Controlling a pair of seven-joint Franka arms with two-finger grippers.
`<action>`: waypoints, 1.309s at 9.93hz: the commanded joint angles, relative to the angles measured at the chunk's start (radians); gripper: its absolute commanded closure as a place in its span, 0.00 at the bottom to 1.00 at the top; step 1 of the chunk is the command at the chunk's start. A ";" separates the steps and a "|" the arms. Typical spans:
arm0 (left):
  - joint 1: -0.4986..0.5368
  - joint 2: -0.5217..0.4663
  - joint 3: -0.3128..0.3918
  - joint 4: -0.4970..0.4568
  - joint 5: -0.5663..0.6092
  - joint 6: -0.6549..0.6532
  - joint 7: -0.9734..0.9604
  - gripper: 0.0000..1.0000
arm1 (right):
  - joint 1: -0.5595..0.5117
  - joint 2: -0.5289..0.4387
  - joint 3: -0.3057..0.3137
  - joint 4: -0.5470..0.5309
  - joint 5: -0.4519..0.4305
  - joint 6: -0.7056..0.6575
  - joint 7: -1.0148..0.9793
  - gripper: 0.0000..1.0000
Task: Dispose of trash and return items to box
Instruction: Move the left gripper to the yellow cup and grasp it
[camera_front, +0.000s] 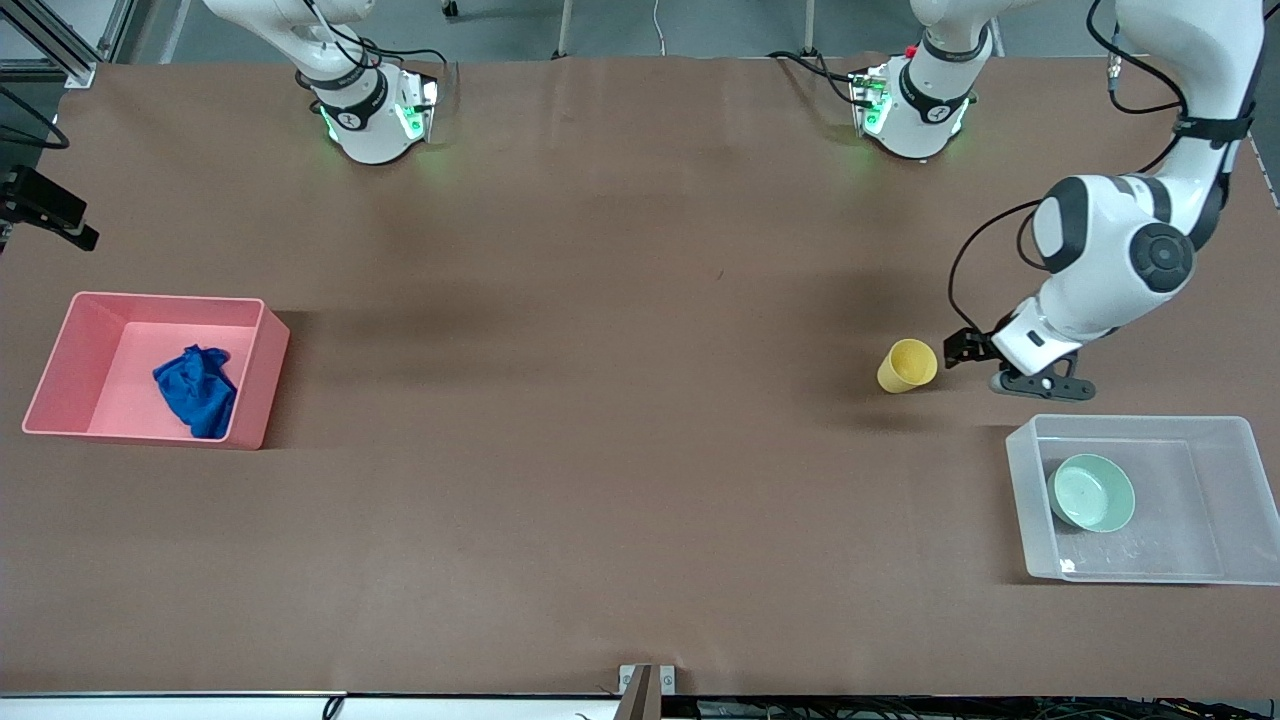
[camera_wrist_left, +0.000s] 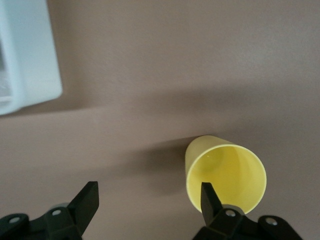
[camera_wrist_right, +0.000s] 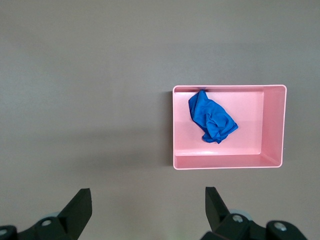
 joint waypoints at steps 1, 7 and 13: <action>0.006 0.063 -0.022 -0.019 -0.009 0.044 -0.023 0.11 | -0.012 0.004 0.009 0.012 -0.007 -0.008 -0.005 0.00; -0.016 0.141 -0.023 -0.027 -0.008 0.107 -0.046 0.96 | -0.012 0.004 0.008 0.012 -0.006 -0.008 -0.005 0.00; -0.019 0.121 -0.034 0.036 -0.006 0.098 -0.045 1.00 | -0.012 0.004 0.008 0.012 -0.006 -0.008 -0.005 0.00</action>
